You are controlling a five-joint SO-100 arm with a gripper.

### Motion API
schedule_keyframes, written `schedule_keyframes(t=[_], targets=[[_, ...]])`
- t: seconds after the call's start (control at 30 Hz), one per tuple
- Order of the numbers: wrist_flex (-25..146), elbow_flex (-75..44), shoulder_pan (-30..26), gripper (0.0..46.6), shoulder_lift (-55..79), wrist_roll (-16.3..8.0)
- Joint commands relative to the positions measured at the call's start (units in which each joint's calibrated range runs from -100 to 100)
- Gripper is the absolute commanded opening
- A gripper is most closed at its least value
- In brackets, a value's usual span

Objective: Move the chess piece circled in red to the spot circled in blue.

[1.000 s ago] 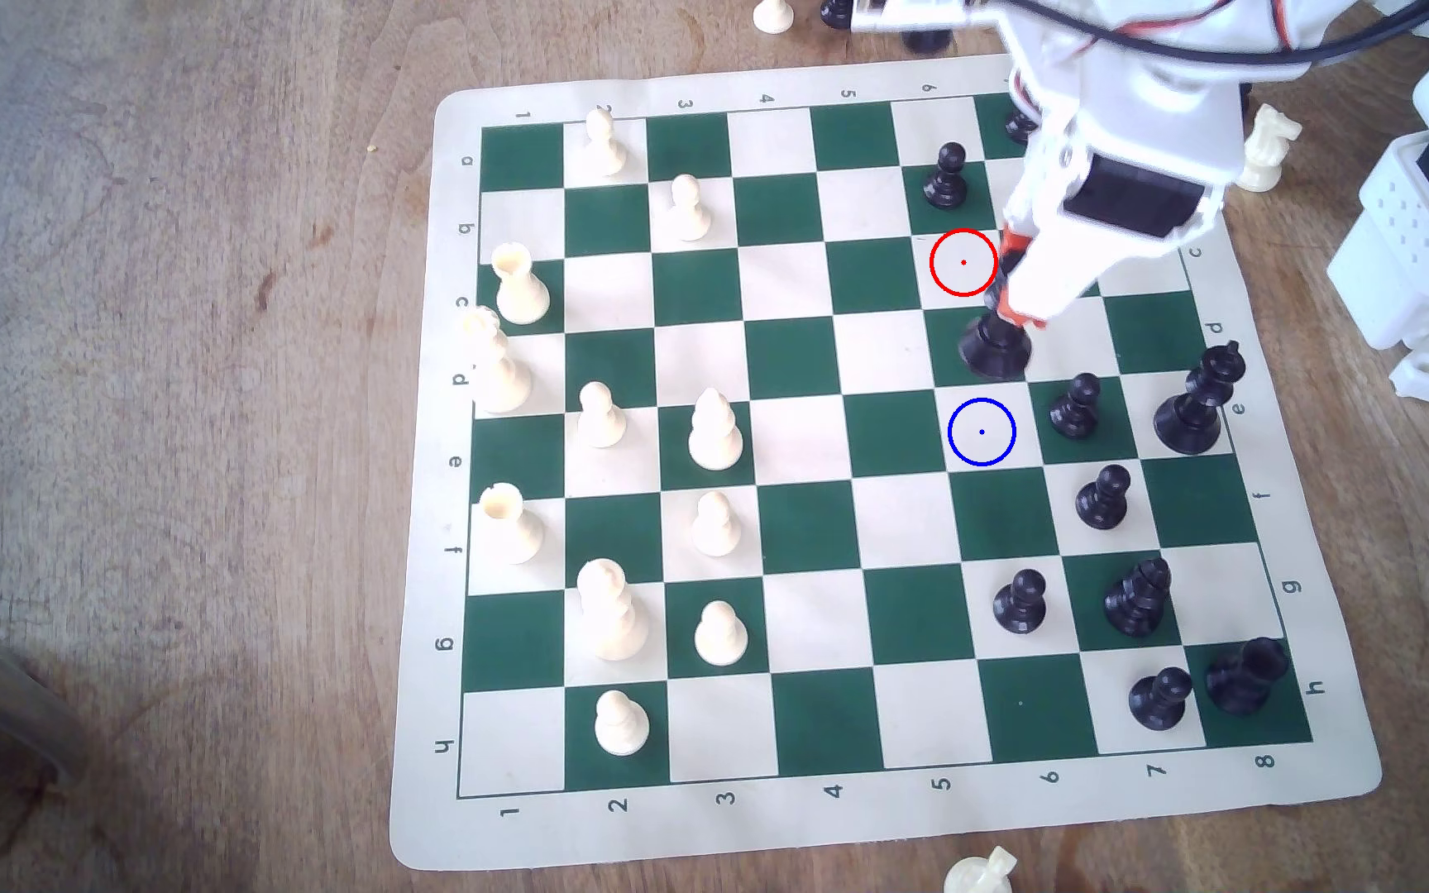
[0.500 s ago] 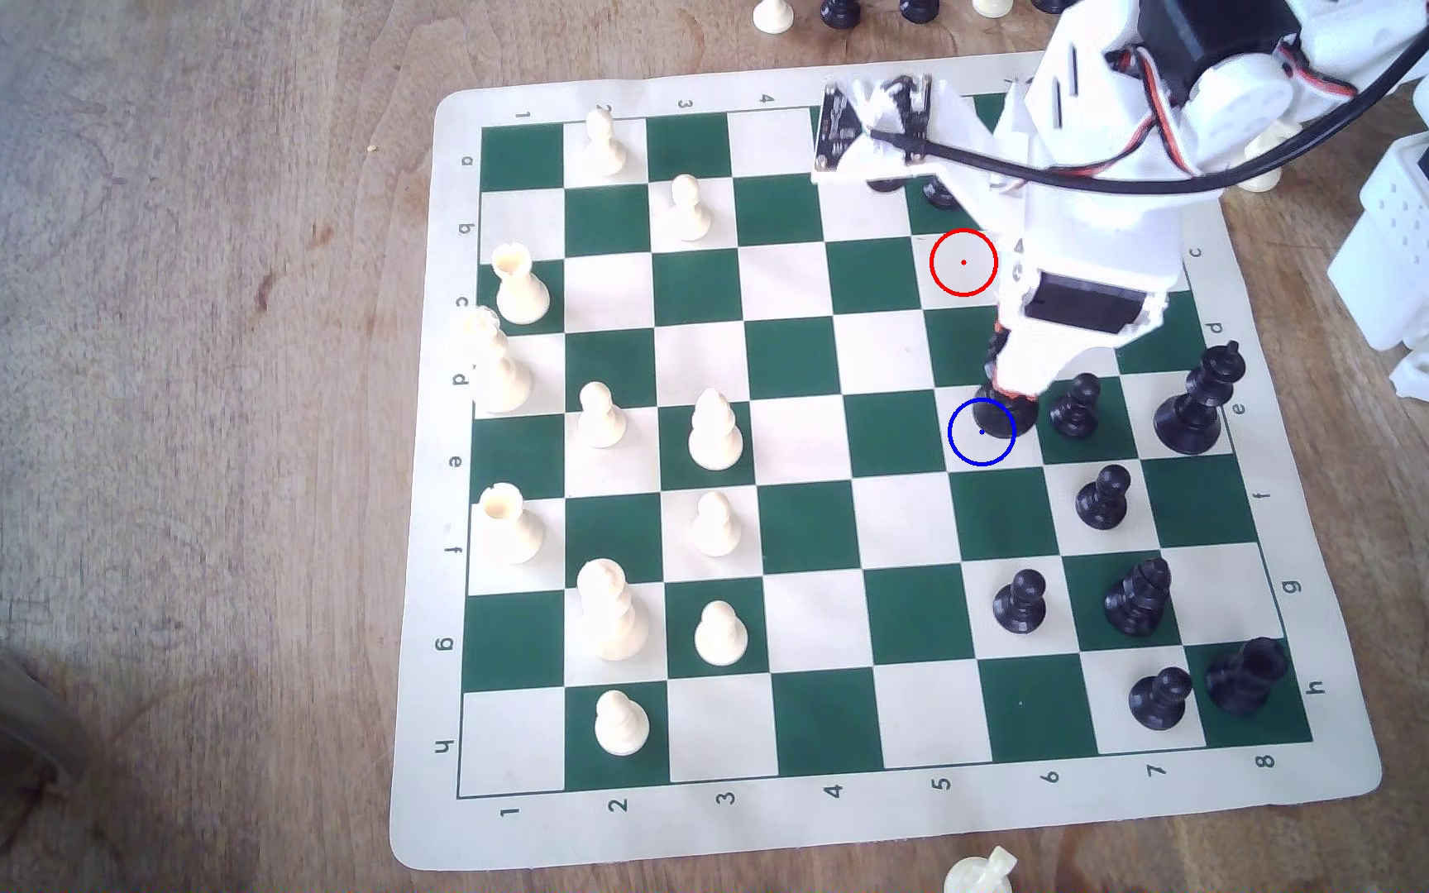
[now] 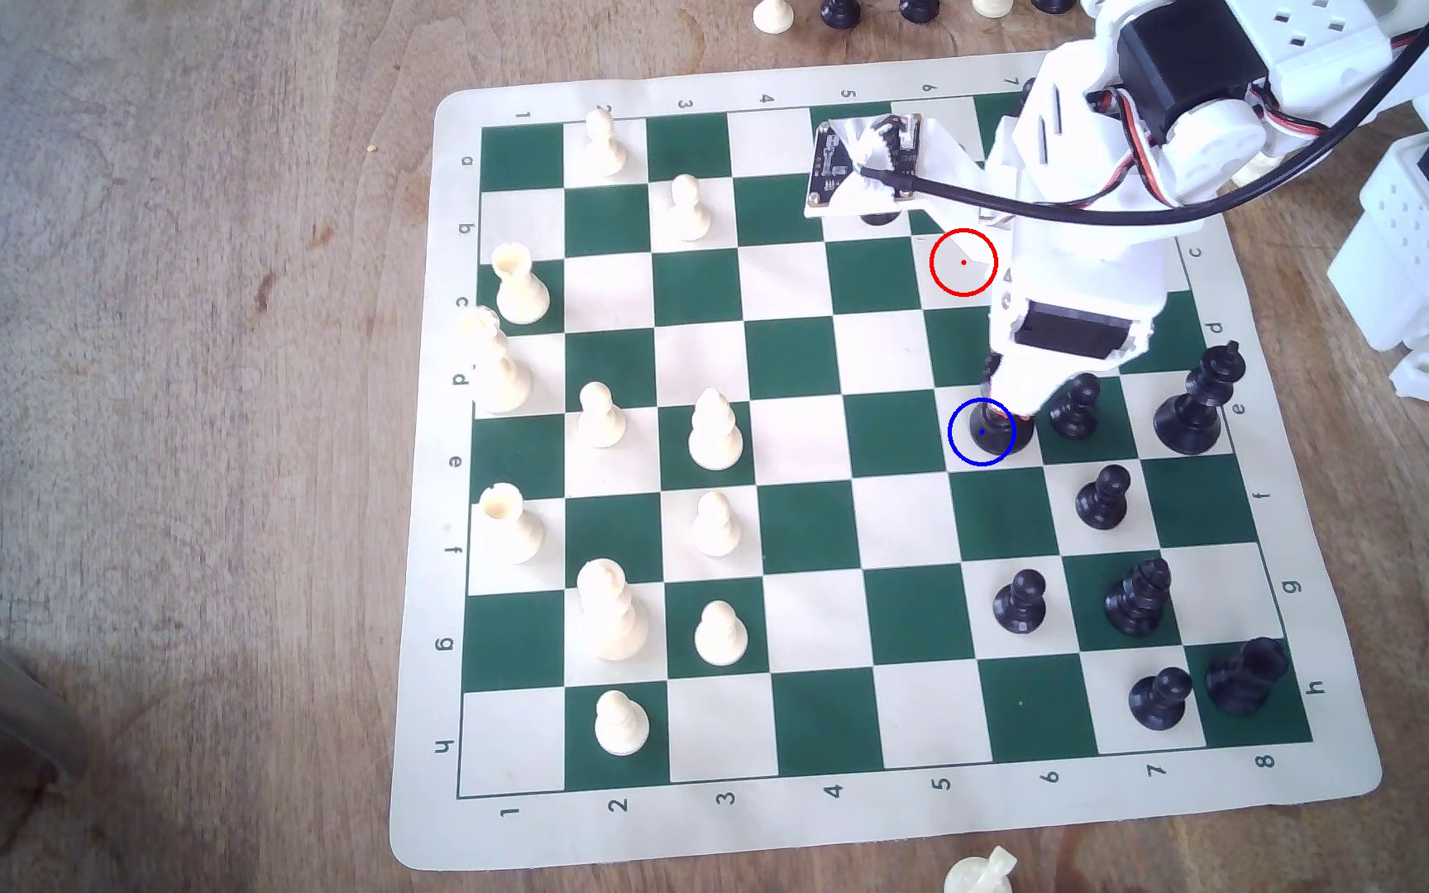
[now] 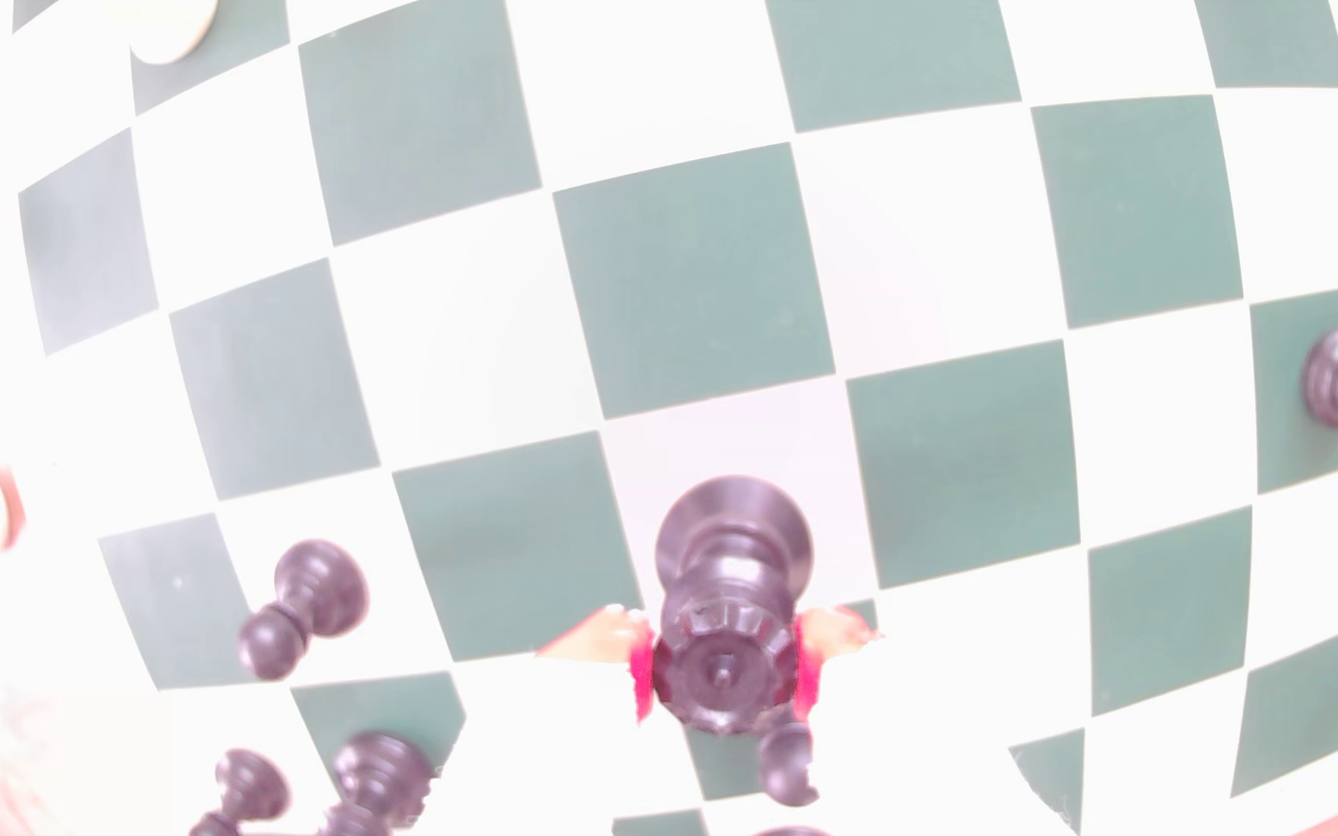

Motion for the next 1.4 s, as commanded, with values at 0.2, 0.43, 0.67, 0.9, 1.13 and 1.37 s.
schedule_keyframes(t=[0.2, 0.43, 0.67, 0.9, 1.13, 1.37], targets=[[-4.17, -0.23, 1.26, 7.7, -0.80, -1.47], [-3.93, 0.86, 1.41, 16.2, -1.90, -1.12], [-2.29, 0.86, 0.94, 17.5, -3.43, -0.93], [3.52, 0.86, 0.71, 17.5, -8.01, 0.34], [-8.60, 12.92, 3.60, 12.6, -28.13, 0.39], [-42.34, 42.66, 14.48, 0.1, -53.86, 7.72]])
